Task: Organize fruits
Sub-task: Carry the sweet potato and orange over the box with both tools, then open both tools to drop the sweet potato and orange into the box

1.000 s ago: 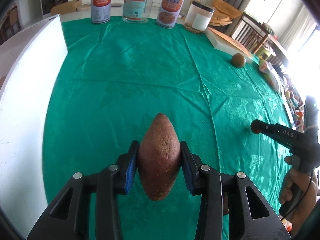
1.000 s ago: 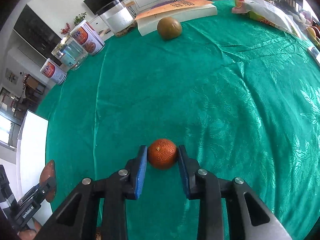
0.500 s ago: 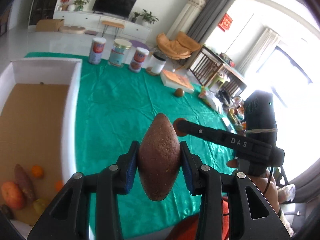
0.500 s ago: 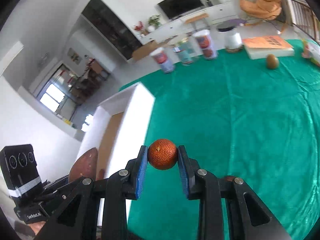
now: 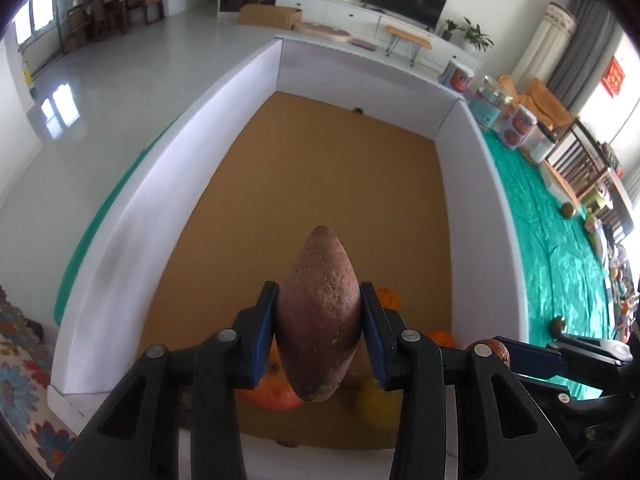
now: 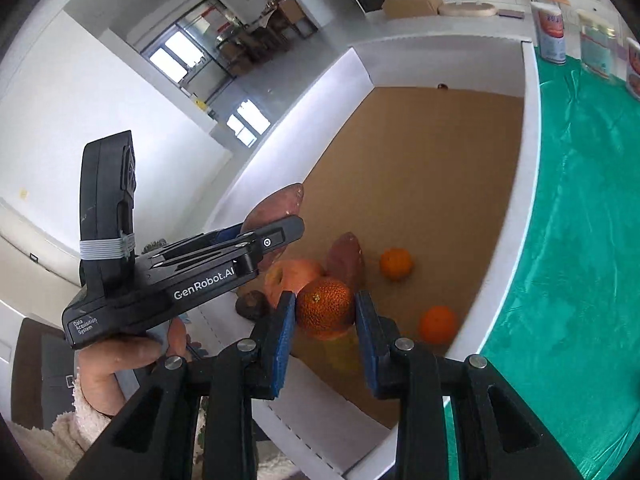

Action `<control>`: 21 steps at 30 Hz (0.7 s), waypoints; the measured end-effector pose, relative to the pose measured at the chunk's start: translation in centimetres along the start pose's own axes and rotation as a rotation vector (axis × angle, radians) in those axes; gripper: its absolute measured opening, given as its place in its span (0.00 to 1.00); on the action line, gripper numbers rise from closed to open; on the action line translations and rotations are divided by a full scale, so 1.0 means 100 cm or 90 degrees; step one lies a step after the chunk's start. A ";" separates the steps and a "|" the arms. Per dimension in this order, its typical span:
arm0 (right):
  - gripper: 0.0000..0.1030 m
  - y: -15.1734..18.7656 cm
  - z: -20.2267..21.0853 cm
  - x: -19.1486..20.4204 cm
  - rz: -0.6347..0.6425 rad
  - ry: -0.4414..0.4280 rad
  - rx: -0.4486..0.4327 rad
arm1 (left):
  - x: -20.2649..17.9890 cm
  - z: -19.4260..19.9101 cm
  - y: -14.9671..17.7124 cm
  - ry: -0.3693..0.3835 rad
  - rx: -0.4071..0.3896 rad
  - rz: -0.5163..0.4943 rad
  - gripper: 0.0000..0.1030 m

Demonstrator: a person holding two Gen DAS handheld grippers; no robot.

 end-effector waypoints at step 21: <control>0.73 0.007 0.213 -0.149 -0.104 0.230 -0.298 | -0.191 0.071 -0.020 0.152 -0.159 -0.175 0.85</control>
Point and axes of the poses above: each gripper's, at about its wrist camera, not at the fingertips, and z roughly against the way its jaws point, x to its left, y to its underside, the point moved 8 cm from there along -z, roughly the way its jaws point, and after that the axes turned 9 degrees about y, right-handed, at the moved point
